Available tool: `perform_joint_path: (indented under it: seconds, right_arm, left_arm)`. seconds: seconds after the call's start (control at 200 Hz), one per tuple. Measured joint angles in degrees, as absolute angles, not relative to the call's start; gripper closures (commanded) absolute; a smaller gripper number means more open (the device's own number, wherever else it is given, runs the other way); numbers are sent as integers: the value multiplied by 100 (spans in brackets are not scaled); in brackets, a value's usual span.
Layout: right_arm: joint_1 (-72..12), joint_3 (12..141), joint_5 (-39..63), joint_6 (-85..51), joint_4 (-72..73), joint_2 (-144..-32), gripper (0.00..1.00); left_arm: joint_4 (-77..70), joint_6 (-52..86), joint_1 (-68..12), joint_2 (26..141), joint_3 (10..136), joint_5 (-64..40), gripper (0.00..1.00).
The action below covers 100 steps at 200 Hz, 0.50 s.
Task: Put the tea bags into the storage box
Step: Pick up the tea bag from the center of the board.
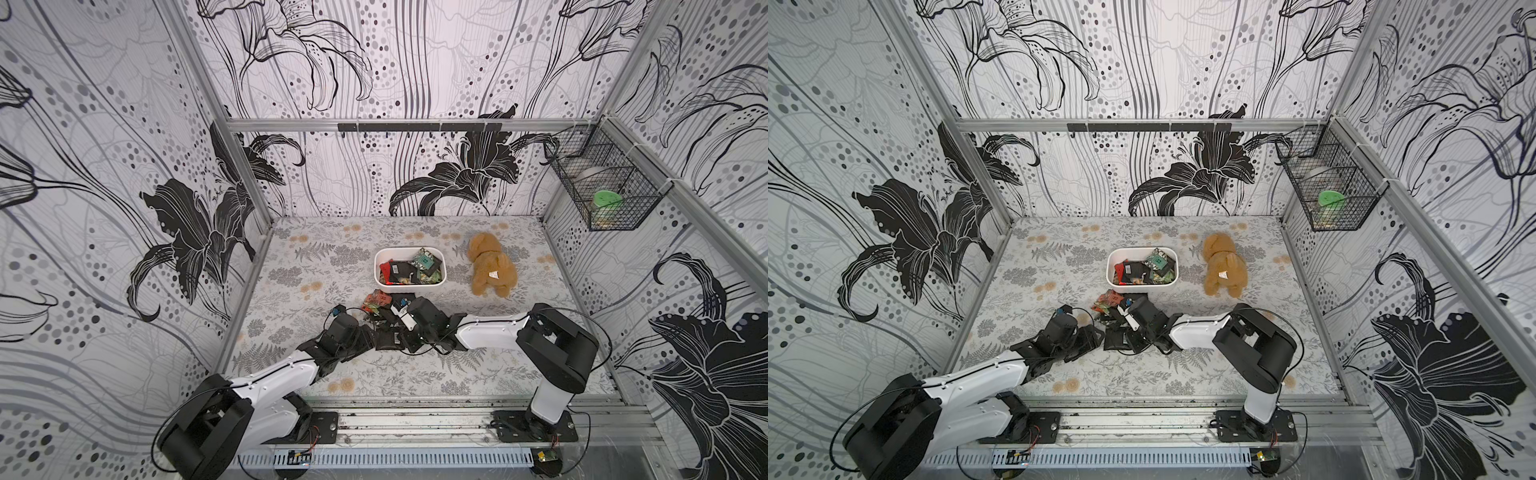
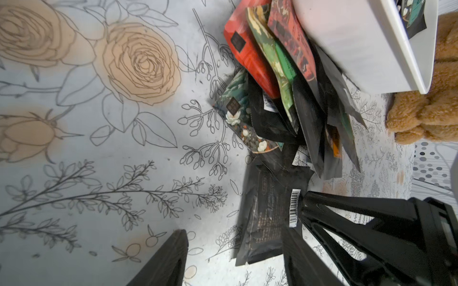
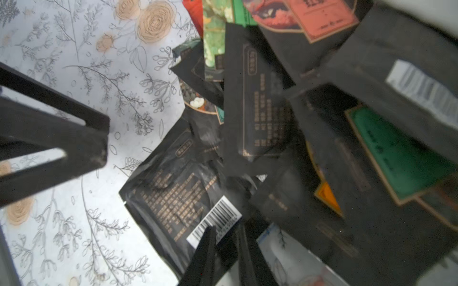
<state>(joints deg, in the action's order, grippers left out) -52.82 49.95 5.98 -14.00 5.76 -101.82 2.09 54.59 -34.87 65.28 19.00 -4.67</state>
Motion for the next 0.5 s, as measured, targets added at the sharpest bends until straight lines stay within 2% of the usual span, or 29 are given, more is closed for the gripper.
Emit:
perform_joint_path:
  seconds: [0.37, 0.501]
  right_arm:
    - [-5341, 5057, 532, -1382, 532, -10221, 80]
    - [-5341, 5059, 537, -1382, 526, -10221, 81]
  left_arm:
    - [-504, 5725, -3667, 6825, 1752, -331, 41]
    - [-950, 5870, -3868, 7098, 1734, -316, 46]
